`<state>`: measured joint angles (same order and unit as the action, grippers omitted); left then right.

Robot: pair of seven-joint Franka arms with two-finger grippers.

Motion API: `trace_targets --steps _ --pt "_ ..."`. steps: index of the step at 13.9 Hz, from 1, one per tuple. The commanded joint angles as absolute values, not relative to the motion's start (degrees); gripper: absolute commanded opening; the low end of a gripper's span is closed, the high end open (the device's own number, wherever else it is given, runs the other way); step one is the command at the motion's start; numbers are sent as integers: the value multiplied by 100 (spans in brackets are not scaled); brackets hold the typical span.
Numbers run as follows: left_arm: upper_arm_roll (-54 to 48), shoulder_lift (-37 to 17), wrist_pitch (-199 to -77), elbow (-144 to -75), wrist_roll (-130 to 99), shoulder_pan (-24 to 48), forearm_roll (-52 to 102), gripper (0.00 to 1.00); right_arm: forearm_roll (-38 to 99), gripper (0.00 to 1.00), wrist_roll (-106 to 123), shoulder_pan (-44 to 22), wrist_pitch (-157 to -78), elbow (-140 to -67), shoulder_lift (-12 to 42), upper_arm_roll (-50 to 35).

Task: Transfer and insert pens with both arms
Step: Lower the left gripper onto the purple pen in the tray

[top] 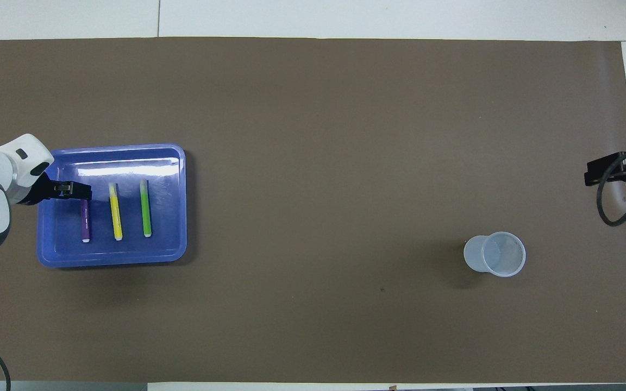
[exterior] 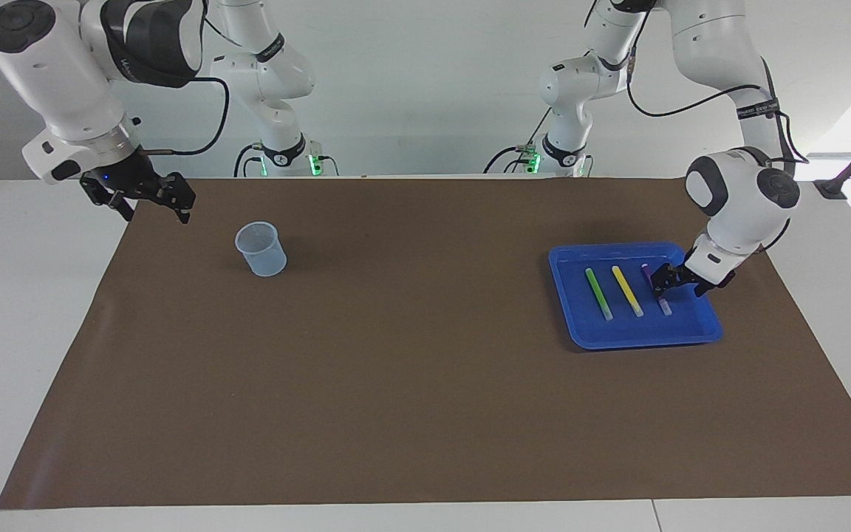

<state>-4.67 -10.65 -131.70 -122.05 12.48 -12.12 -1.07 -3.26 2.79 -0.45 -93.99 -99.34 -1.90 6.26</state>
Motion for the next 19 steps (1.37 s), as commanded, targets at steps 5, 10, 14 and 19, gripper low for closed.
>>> trace_targets --steps 5,10,14,19 --pt "-501 -1046 -13351 -12436 1406 -1143 -114 95 -255 100 352 -26 -9475 -10063 -316 624" --pt "-492 -1028 -13395 -12507 1862 -1151 -114 87 -255 100 352 -26 -9466 -10063 -316 624" --pt "-492 -1055 -13456 -12524 1863 -1160 -114 77 -255 100 352 -26 -9466 -10063 -316 624" --pt "-492 -1055 -13438 -12533 1854 -1151 -114 44 -255 100 352 -26 -9475 -10063 -316 624"
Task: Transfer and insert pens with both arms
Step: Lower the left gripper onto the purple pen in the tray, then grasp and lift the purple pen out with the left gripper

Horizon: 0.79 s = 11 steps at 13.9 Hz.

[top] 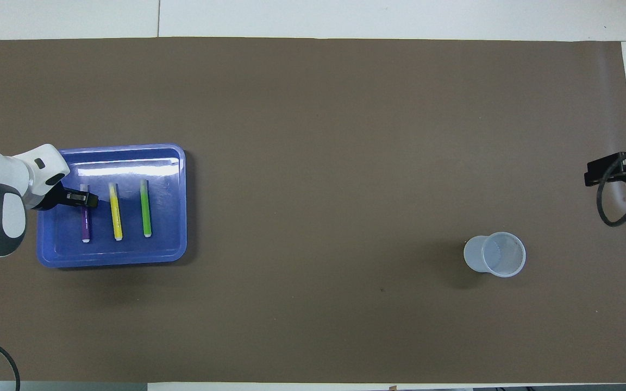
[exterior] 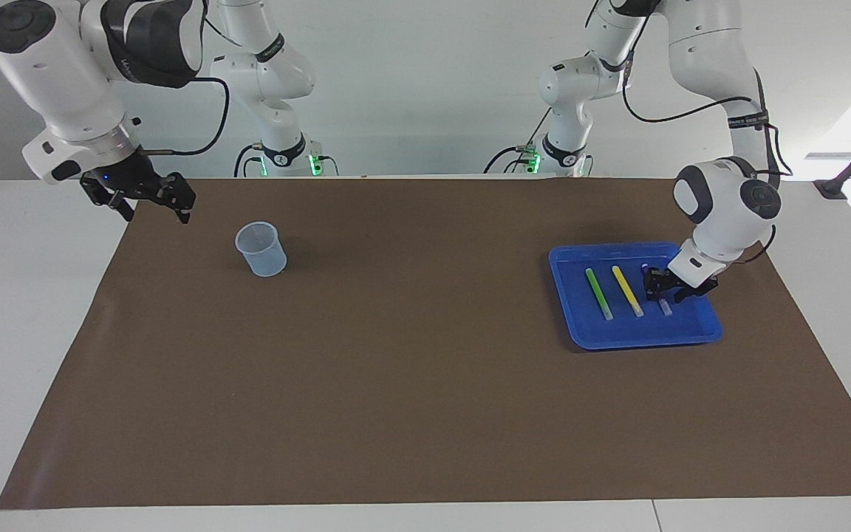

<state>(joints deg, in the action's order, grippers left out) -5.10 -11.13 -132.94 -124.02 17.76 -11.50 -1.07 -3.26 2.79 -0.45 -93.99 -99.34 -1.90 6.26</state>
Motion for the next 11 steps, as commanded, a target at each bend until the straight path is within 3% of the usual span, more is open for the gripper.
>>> trace_targets --steps 1,5,11 --pt "-492 -1055 -13430 -12533 1854 -1143 -114 35 -255 100 352 -26 -9475 -10063 -316 624" --pt "-492 -1055 -13430 -12524 1802 -1169 -114 0 -255 100 352 -26 -9475 -10063 -316 624" --pt "-492 -1081 -13325 -12358 1740 -1169 -114 0 -255 100 352 -26 -9475 -10063 -316 624"
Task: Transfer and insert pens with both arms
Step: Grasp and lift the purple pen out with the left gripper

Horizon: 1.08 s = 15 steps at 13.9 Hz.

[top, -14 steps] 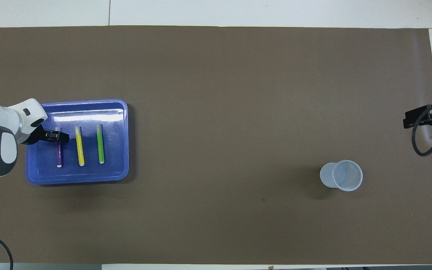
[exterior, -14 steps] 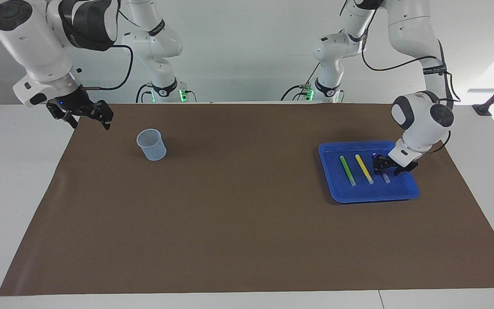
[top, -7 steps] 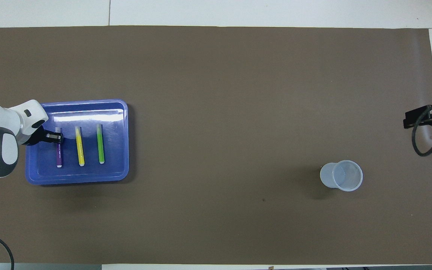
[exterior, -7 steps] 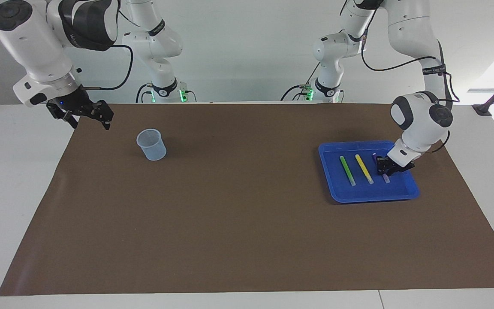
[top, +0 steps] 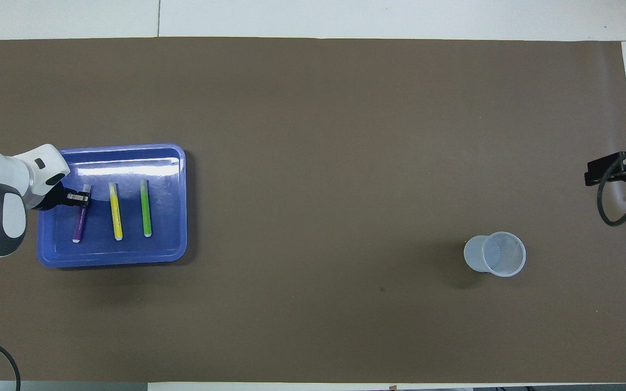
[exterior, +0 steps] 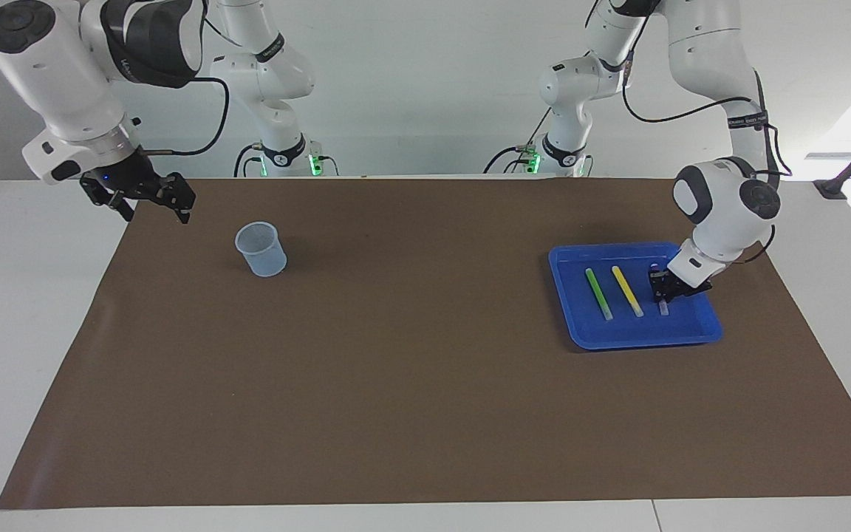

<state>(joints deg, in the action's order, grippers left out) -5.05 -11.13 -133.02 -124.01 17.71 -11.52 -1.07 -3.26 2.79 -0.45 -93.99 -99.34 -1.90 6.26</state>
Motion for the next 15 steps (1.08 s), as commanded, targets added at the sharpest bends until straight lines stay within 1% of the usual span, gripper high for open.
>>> trace_targets --steps 1,3,9,12,15 --pt "-492 -1090 -13211 -12262 1618 -1143 -114 0 -255 100 352 -26 -9466 -10063 -316 624" --pt "-518 -1142 -12668 -11850 1206 -1055 -123 0 -255 100 352 -26 -9475 -10063 -316 624" --pt "-545 -1143 -10954 -10444 -356 -379 -106 0 -255 100 352 -26 -9466 -10063 -316 624" --pt "-694 -1108 -10329 -10047 -1612 -123 244 0 -255 100 352 -26 -9475 -10063 -316 624" --pt "-1247 -1055 -9924 -9800 -3282 -141 631 0 -255 100 352 -26 -9475 -10063 -316 624"
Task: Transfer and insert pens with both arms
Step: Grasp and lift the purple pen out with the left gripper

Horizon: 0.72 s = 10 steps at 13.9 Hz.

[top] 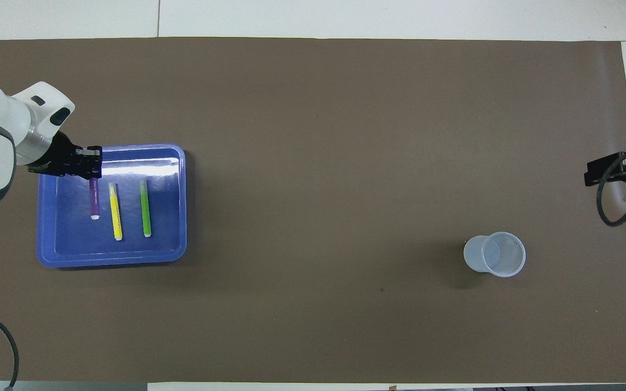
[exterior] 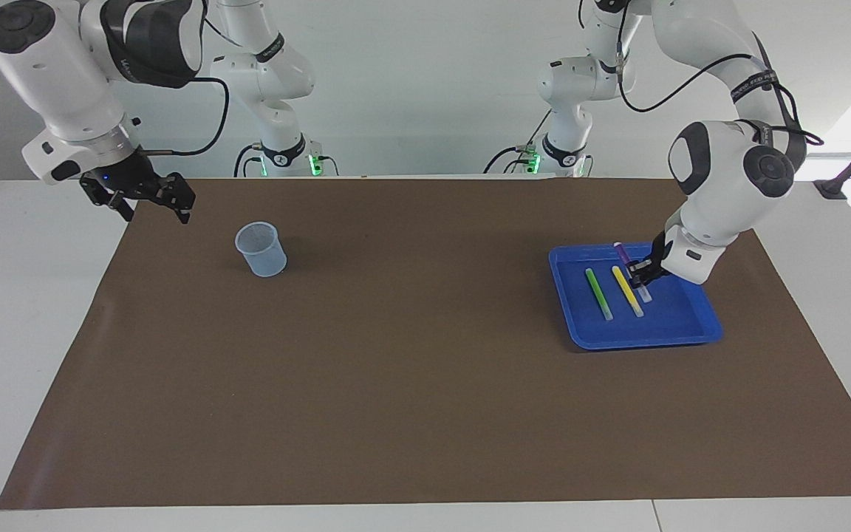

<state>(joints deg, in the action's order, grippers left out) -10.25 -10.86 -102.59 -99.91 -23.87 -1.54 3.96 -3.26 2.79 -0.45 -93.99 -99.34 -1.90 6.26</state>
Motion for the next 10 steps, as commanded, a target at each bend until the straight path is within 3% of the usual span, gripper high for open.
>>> trace_targets --steps 1,10 --pt "-1396 -994 -9836 -9800 -3766 -158 885 0 -255 100 352 -26 -9466 -10063 -316 615" --pt "-2416 -660 -10238 -10019 -7513 -123 3328 0 -255 100 378 -44 -9361 -10090 -377 615"
